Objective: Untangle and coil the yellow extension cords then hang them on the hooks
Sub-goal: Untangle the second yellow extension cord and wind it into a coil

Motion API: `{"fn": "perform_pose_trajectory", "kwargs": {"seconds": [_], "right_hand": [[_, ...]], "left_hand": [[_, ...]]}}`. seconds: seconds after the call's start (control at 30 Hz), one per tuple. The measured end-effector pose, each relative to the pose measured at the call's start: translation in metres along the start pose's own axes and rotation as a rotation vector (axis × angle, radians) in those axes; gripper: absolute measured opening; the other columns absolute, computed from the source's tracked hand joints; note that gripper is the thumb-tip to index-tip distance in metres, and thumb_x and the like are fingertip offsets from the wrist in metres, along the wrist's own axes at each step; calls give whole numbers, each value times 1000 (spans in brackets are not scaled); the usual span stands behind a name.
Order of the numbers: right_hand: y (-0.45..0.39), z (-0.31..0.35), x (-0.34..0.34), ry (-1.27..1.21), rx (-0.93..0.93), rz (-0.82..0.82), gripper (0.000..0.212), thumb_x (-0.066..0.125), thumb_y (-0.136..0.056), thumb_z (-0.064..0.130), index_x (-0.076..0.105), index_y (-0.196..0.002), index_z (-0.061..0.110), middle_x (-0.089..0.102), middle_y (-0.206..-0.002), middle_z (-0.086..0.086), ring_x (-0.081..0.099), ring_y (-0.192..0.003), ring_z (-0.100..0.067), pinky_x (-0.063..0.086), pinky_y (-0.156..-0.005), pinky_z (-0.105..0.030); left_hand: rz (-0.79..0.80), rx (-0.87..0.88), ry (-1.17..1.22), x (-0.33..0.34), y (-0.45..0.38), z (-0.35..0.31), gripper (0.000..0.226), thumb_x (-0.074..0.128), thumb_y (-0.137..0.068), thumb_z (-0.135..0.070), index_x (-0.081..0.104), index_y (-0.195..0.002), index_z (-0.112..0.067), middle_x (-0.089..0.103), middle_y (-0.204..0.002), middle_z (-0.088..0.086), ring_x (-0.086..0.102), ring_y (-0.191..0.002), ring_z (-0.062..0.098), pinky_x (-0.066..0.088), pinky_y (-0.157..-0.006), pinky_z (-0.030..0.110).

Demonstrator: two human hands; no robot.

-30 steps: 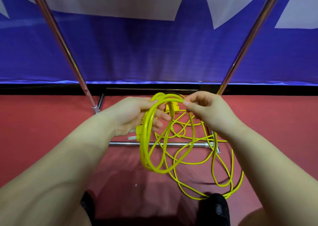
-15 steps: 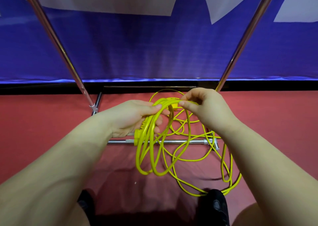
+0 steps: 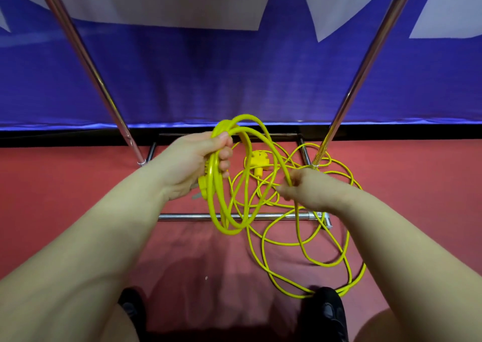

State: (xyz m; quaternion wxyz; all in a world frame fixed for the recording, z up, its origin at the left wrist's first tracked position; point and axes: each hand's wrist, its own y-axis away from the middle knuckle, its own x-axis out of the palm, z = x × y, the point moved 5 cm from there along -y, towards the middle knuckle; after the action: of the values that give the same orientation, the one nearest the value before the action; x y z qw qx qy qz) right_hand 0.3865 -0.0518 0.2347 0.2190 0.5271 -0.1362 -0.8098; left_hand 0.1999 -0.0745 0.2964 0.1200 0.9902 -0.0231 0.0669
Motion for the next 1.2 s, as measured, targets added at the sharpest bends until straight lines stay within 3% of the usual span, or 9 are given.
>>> {"fn": "perform_pose_trajectory", "kwargs": {"seconds": [0.1,0.2,0.3,0.5,0.67,0.9,1.03,1.1,1.2], "right_hand": [[3,-5,10,182,35,99,21,48,-94,31,57,-95,12,62,-95,-10,54,-85,-25,37,-69,-26],[4,-2,7,117,21,22,20,49,-94,27,60,-94,10,68,-99,-12,63,-90,-29,47,-74,-30],[3,6,-1,-190,-17,-82,17,54,-93,19,51,-77,15,69,-80,-10,66,-67,-23,54,-71,-35],[12,20,-11,-1107,39,-7,14,50,-96,14,51,-82,12,71,-68,-4,67,-52,-14,56,-54,-26],[14,23,-14,-1498,137,21,16,49,-95,16,57,-83,9,70,-59,-2,68,-51,-11,55,-47,-21],[8,24,-13,-1752,165,-21,14,48,-95,11,57,-85,7,70,-59,-3,68,-50,-13,55,-46,-22],[5,29,-18,-1499,48,-66,27,47,-94,38,57,-86,13,71,-66,-1,71,-73,-16,57,-66,-30],[5,33,-10,-1043,17,-34,47,38,-90,59,61,-96,18,73,-88,-3,68,-90,-20,52,-83,-35],[11,45,10,-433,-104,110,67,23,-93,59,67,-106,10,70,-102,-6,64,-96,-18,44,-97,-33]], "left_hand": [[-41,17,101,-16,-13,4,27,39,-97,-22,48,-73,-15,52,-43,-10,49,-39,1,42,-58,25],[-58,18,233,-26,-19,6,22,40,-98,-22,50,-79,-17,53,-51,-10,50,-44,3,50,-51,21],[-83,31,94,-28,-21,10,23,43,-98,-22,53,-78,-15,60,-54,-7,58,-47,5,53,-51,20],[48,66,-433,-16,-16,19,21,43,-98,-26,54,-83,-16,71,-64,-2,66,-57,13,48,-49,23],[214,-2,-454,7,-14,38,13,44,-97,-15,50,-86,-19,68,-84,1,66,-72,11,54,-60,16],[375,-102,-310,26,-6,49,14,47,-95,-12,53,-104,-5,70,-79,4,69,-74,17,56,-75,35],[260,-64,-234,21,-10,43,12,48,-94,-10,54,-85,-14,70,-65,-1,69,-64,12,56,-64,28],[165,-63,-110,14,-15,39,14,47,-95,-11,54,-84,-14,69,-61,-2,69,-60,11,55,-57,24],[40,-57,66,1,-21,31,13,46,-95,-13,54,-86,-10,68,-59,-2,69,-59,10,56,-55,23]]}}
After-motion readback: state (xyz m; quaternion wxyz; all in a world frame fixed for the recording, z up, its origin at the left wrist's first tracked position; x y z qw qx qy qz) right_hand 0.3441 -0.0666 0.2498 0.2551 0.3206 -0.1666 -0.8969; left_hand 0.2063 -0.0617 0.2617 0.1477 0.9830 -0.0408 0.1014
